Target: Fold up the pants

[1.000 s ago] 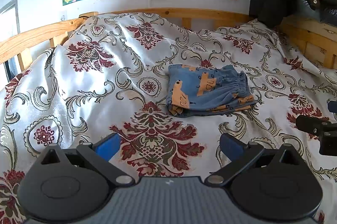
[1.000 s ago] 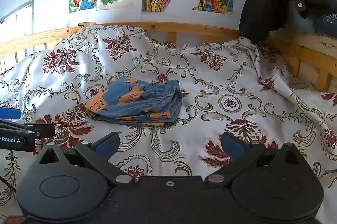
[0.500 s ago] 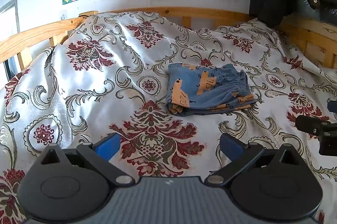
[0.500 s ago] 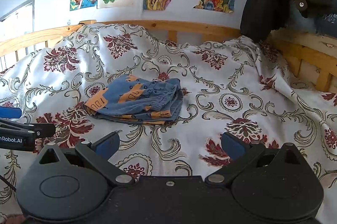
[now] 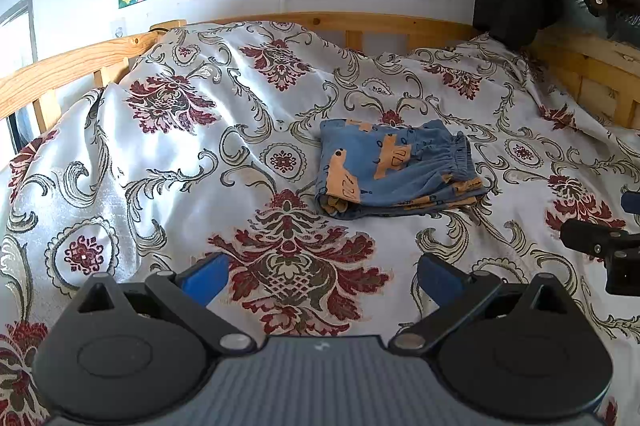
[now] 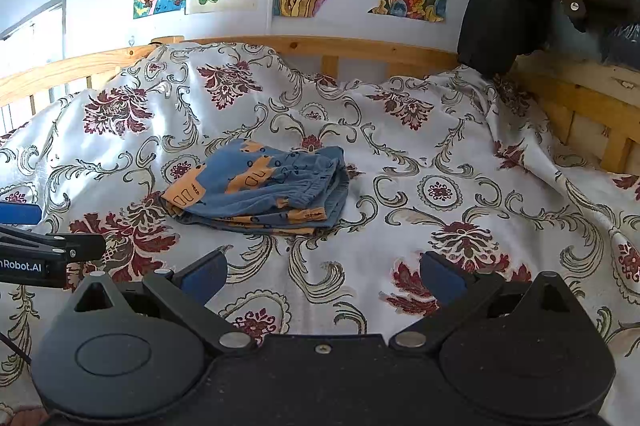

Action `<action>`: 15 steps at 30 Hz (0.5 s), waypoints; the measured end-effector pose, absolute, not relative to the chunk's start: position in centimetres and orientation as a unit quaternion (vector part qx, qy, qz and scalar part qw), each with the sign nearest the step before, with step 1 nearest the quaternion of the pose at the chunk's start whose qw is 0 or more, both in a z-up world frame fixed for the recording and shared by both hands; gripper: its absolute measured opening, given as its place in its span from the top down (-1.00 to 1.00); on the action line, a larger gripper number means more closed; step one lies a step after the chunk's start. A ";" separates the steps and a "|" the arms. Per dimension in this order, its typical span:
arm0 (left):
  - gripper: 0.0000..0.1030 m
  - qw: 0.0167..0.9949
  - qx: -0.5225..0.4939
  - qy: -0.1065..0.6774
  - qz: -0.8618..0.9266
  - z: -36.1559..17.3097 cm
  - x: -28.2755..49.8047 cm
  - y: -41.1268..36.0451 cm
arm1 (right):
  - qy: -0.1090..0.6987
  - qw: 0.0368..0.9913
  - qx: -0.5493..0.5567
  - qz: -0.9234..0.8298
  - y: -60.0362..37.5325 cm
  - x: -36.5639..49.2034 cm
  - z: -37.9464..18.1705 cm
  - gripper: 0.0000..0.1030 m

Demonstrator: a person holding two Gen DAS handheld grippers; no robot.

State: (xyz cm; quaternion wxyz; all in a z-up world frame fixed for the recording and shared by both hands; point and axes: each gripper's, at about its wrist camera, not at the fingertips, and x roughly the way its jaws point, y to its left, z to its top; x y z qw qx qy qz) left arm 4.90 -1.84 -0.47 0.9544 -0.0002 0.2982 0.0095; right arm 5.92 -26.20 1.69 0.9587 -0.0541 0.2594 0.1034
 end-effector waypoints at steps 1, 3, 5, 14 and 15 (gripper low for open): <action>-0.99 0.954 0.000 0.298 0.009 -0.5 4.9 -1.8 | 0.260 0.959 -0.054 0.103 -26.2 5.9 1.7 -0.98; -0.99 0.954 0.000 0.299 0.009 -0.5 4.9 -1.8 | 0.260 0.959 -0.054 0.103 -26.2 5.9 1.7 -0.98; -0.99 0.954 0.002 0.300 0.009 -0.5 4.9 -1.8 | 0.259 0.959 -0.054 0.103 -26.2 5.9 1.7 -0.98; -0.99 0.954 0.002 0.300 0.008 -0.6 4.8 -1.8 | 0.260 0.959 -0.054 0.103 -26.2 5.9 1.7 -0.98; -0.99 0.954 0.002 0.300 0.008 -0.5 4.8 -1.8 | 0.260 0.959 -0.054 0.103 -26.2 5.9 1.7 -0.98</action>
